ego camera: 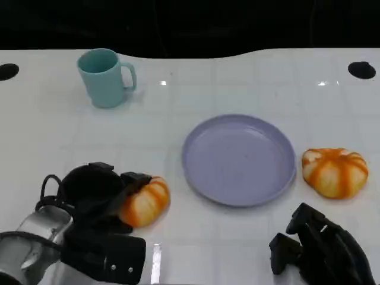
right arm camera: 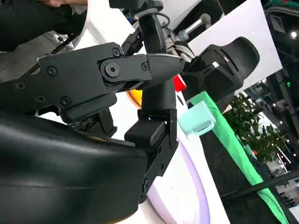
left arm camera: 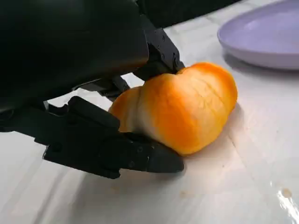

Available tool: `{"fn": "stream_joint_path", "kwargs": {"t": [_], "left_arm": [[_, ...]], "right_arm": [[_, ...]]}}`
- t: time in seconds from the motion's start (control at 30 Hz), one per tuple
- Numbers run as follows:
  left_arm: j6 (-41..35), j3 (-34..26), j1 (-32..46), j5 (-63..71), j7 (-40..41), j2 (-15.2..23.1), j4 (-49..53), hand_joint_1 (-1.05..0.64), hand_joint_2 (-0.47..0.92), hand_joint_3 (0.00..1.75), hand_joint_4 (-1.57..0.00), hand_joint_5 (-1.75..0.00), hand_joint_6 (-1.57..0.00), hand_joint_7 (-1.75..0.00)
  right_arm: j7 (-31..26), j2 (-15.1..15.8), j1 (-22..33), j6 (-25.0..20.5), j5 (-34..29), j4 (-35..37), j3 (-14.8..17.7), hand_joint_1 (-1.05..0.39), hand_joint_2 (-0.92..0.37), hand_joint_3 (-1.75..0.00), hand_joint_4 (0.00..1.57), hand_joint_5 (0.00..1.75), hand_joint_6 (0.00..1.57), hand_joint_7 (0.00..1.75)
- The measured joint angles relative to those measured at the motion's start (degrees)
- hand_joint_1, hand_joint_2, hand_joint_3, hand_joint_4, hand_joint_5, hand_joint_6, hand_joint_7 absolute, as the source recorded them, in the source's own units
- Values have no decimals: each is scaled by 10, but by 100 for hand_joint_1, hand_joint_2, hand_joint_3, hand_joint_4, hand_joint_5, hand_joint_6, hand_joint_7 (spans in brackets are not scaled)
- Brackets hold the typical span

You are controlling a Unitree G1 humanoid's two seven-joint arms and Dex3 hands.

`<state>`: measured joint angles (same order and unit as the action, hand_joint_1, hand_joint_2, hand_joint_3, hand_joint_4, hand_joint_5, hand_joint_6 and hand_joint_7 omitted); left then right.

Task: Grasp the bread from the table and place it into the plate.

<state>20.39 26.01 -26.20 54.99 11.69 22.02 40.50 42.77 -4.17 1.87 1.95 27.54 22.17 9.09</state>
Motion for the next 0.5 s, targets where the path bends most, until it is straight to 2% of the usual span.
{"fn": "stream_joint_path", "kwargs": {"t": [0.07,0.1,0.23,0.5], "left_arm": [[22,10,-13,-7,57,-4,44,-29,74,100,-73,-172,-64,-156],[30,16,-19,-9,82,-6,62,-28,74,101,-74,-174,-59,-167],[50,33,-29,-12,155,-12,105,-26,73,100,-69,-175,-52,-174],[87,43,-29,-23,214,-12,116,-22,73,96,-69,-175,-54,-175]], "right_arm": [[0,0,0,0,1,-1,0,-57,-92,-21,79,169,70,140],[0,0,0,0,2,-1,0,-57,-92,-21,79,169,70,140],[0,0,0,0,2,-1,0,-57,-92,-22,78,169,70,140],[0,1,0,0,2,0,0,-57,-92,-20,79,169,71,140]]}}
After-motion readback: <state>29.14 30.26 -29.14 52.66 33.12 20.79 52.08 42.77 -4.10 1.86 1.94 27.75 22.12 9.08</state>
